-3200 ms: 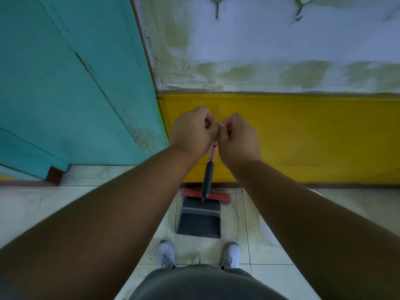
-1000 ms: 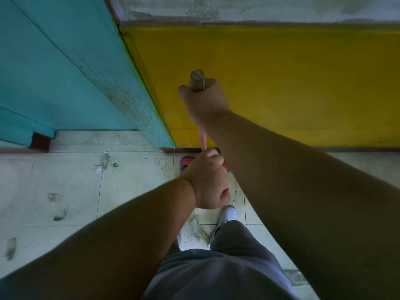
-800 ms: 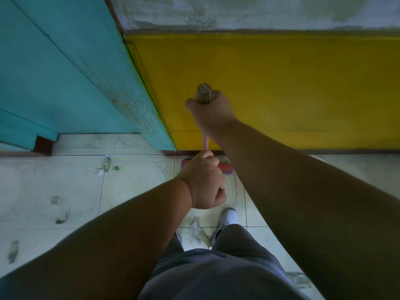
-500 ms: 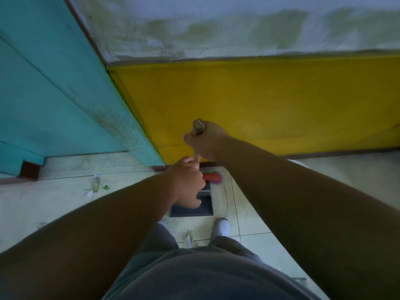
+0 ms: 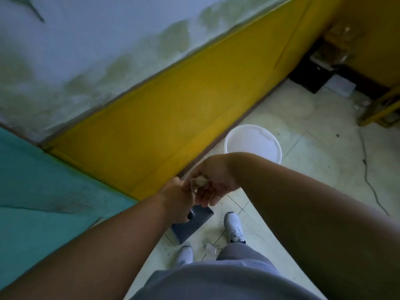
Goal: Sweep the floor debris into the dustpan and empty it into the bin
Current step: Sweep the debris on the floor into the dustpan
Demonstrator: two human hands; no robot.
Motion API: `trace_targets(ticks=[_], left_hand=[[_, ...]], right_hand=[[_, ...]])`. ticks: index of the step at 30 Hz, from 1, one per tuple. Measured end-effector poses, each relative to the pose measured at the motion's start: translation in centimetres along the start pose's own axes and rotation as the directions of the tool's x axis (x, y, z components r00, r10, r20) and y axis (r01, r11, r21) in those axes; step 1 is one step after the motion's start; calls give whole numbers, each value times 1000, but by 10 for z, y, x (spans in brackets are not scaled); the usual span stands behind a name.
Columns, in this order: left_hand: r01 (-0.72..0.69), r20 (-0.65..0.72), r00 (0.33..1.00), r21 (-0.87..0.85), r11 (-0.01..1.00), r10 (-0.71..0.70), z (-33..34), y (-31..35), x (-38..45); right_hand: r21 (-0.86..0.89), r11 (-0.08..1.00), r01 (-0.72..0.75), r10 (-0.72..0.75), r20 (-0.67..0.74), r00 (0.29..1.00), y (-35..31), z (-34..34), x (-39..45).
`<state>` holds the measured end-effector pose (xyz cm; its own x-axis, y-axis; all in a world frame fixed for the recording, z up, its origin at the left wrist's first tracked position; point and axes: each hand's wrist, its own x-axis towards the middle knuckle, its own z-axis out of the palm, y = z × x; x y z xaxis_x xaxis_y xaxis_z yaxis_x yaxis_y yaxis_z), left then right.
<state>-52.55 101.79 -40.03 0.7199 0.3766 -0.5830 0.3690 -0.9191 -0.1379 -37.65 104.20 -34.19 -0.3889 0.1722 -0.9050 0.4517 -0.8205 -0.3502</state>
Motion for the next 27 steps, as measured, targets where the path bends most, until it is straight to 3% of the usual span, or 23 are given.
trace_targets(ticks=[3,5,7,9,11,15,22,27], left_hand=[[-84,31,996,100,992,81,-6,11,-3],[-85,90,993,86,993,77,-12,12,1],[-43,236,971,60,997,27,-18,13,7],[-26,275,962,100,995,-2,-21,16,11],[-28,248,969,124,992,-3,-25,22,12],[-51,244,970,153,987,12,-38,56,22],[-94,195,980,242,966,46,-67,92,36],[-3,195,980,229,973,-43,-78,109,30]], right_hand=[[128,990,-50,57,-45,997,19,12,-11],[106,991,-84,100,-149,984,28,19,-17],[-36,983,-178,163,-265,950,45,28,-16],[-107,950,-292,233,-379,896,72,41,-12],[-285,910,-303,101,-556,825,96,56,-21],[-414,871,-263,-27,-577,816,134,67,-51],[-398,858,-325,-38,-680,733,179,57,-82],[-335,887,-317,-14,-706,708,208,36,-94]])
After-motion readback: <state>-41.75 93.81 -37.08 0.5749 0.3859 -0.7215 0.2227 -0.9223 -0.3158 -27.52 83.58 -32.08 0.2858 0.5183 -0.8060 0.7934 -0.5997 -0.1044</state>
